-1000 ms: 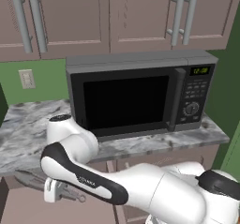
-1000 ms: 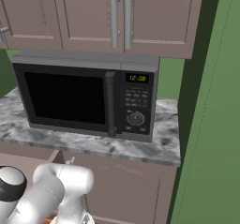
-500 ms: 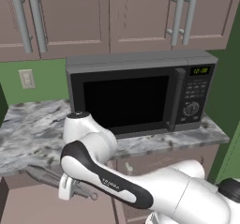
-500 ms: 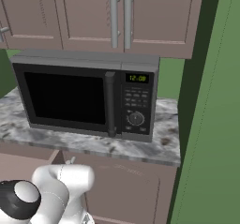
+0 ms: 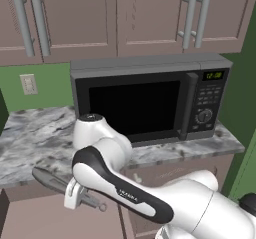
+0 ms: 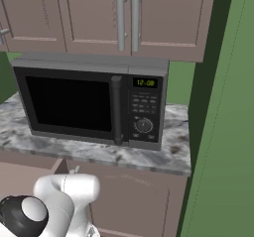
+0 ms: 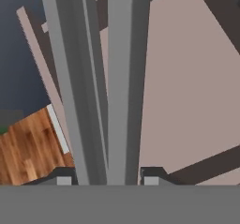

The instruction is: Take the tongs from the drawer on the left and place them on the dining counter next to the tray containing the kebab skewer.

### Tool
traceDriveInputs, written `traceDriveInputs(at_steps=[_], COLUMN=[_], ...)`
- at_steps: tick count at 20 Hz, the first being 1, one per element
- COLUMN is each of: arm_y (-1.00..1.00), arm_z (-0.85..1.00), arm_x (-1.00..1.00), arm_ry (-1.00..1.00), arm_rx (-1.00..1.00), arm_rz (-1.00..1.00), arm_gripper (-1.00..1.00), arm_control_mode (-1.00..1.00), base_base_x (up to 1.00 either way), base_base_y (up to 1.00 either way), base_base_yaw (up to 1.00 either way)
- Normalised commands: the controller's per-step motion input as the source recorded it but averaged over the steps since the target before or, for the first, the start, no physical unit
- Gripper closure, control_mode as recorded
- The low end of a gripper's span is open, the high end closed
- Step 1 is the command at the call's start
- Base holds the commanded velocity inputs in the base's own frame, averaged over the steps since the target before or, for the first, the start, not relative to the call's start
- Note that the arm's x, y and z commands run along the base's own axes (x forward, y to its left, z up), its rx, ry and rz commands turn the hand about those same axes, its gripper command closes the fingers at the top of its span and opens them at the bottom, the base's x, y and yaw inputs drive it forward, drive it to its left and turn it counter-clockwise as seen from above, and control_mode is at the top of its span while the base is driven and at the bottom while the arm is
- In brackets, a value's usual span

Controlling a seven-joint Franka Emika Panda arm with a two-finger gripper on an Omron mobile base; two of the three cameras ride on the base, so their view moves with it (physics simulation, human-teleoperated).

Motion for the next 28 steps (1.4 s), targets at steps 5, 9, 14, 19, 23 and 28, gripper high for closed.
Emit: traceDriveInputs(at_steps=[5, 9, 14, 19, 23, 28], arm_y=[-0.09, -0.15, -0.08, -0.16, -0.14, -0.28], arm_z=[0.14, 0.13, 0.23, 0.23, 0.20, 0.22], arm_x=[0.00, 0.00, 0.00, 0.00, 0.00, 0.00], arm_ry=[0.00, 0.00, -0.02, -0.05, -0.03, -0.02], arm_rx=[0.00, 0.00, 0.00, 0.00, 0.00, 0.00], arm_rz=[-0.08, -0.09, -0.14, -0.20, -0.21, -0.18], arm_gripper=[1.00, 1.00, 1.00, 1.00, 1.00, 1.00], arm_control_mode=[-1.00, -1.00, -1.00, -1.00, -1.00, -1.00], base_base_x=[0.00, 0.00, 0.00, 0.00, 0.00, 0.00], base_base_y=[0.00, 0.00, 0.00, 0.00, 0.00, 0.00], base_base_yaw=[0.00, 0.00, 0.00, 0.00, 0.00, 0.00])
